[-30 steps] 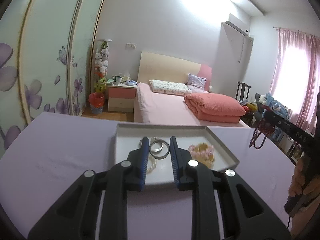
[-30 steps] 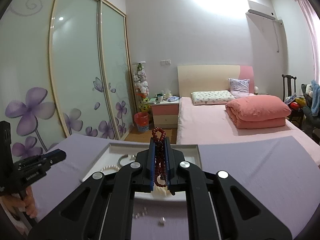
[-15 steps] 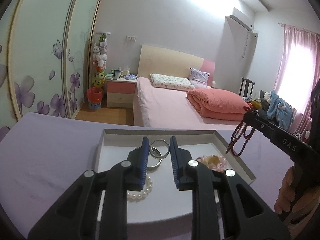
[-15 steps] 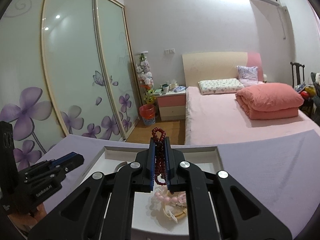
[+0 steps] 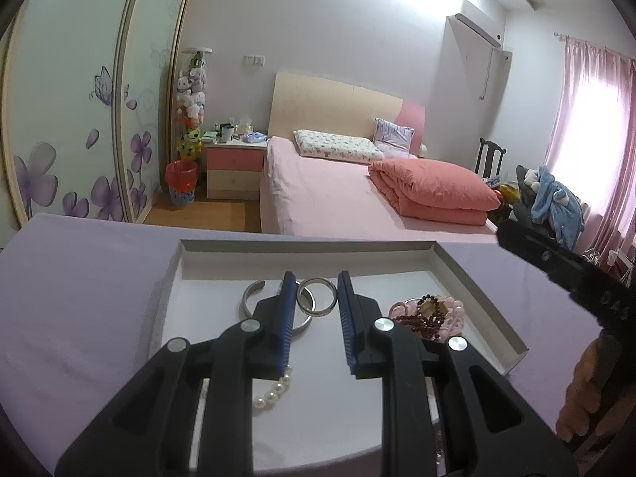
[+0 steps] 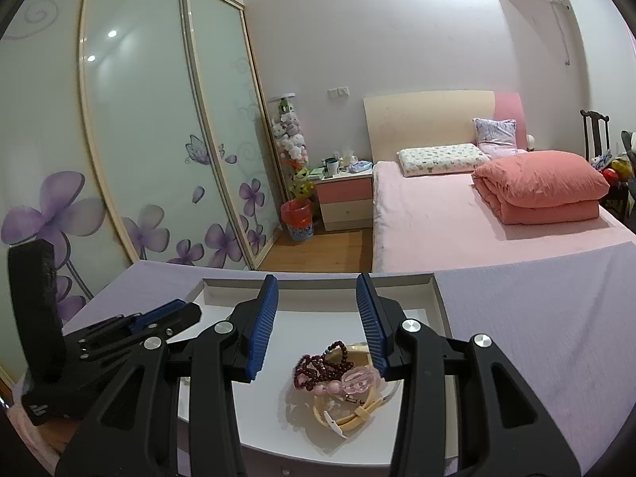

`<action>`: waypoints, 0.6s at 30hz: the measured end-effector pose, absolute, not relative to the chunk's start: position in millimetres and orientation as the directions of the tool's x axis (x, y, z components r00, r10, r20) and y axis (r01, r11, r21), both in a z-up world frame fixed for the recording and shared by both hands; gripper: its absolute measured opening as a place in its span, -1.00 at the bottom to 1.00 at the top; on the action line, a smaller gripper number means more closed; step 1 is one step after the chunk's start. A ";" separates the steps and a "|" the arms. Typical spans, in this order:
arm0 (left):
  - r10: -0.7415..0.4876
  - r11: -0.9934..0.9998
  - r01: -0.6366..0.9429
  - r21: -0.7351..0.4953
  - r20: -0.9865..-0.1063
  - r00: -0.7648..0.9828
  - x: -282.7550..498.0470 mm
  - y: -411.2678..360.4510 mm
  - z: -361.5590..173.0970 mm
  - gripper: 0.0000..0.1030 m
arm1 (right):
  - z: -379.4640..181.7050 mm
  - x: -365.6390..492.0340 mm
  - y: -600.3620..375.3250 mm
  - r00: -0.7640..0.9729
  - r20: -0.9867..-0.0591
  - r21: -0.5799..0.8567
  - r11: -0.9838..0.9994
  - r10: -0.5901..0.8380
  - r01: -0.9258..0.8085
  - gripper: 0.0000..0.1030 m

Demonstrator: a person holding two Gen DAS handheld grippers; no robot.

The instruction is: Organize jewelry

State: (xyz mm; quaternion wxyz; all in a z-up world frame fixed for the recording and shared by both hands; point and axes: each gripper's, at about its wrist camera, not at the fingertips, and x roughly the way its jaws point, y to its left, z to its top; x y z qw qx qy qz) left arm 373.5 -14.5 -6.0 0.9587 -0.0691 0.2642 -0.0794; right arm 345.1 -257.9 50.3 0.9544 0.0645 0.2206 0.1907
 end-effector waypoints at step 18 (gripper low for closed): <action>-0.184 0.975 0.086 -0.205 -0.526 0.830 382.1 -4.5 -26.3 -0.36 | 37.8 351.9 -251.4 0.815 -0.434 0.189 0.923 0.384 -0.334 -0.18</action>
